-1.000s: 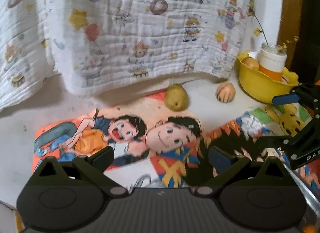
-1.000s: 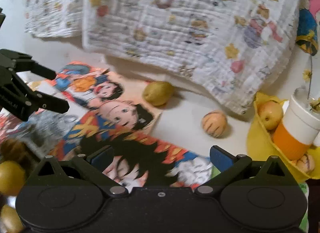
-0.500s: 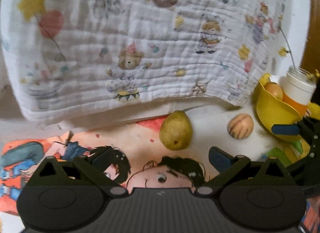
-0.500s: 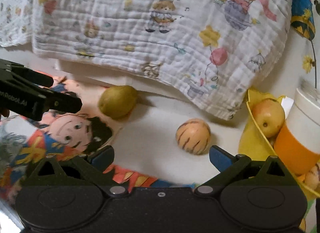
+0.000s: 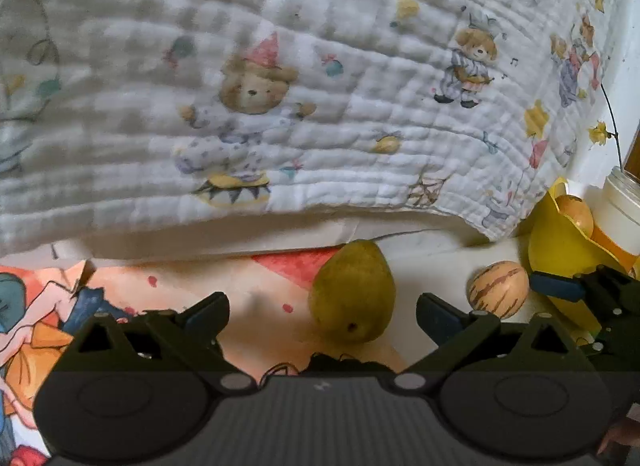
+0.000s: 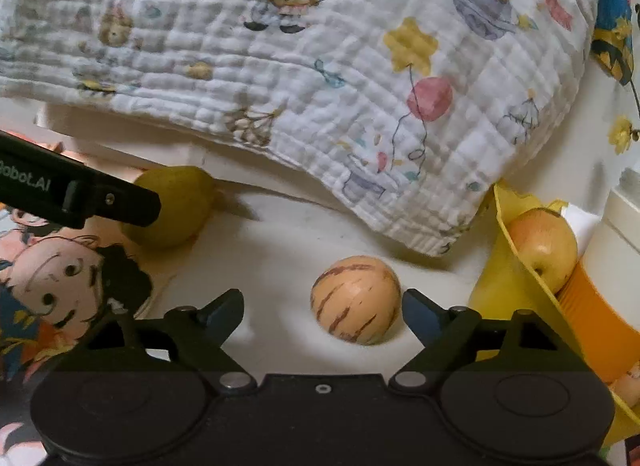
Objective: Organize fruits
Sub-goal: 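Close left tool on the green pear while right tool grasps the striped round fruit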
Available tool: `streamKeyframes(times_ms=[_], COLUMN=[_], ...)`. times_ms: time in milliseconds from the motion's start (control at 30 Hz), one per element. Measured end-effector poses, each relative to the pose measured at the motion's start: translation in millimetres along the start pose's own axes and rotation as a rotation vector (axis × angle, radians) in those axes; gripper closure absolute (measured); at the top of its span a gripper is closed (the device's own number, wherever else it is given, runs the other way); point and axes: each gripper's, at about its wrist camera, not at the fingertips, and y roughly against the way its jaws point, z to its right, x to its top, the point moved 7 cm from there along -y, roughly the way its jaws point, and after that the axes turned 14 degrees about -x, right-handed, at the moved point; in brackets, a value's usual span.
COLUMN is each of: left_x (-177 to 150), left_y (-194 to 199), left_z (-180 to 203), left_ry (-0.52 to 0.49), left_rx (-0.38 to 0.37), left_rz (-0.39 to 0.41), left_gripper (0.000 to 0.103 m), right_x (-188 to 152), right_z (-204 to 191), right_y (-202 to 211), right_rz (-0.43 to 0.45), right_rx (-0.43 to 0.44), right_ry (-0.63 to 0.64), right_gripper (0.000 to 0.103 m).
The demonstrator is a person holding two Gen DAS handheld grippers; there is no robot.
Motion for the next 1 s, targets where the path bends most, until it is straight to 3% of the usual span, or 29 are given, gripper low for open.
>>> streamKeyframes(times_ms=[533,733,1000], left_x=[3.5,2.3,-1.1], left_y=[-30.7,-41.2,-56.8], left_z=[6.4,7.7,8.5], left_ry=[-0.025,-0.045,-0.043], left_rx=[-0.028,-0.017,-0.028], left_rz=[-0.037,-0.047,-0.071], left_gripper=[0.022,0.024,0.036], right_x=[3.4,5.0,8.9], right_z=[2.5,0.9,1.6], right_y=[-28.6,-37.4,-40.4], right_rz=[-0.046,-0.064,-0.062], right_rx=[-0.062,-0.051,-0.063], right_ry=[0.028,0.011,0.017], right_gripper=[0.033,0.037,0.047])
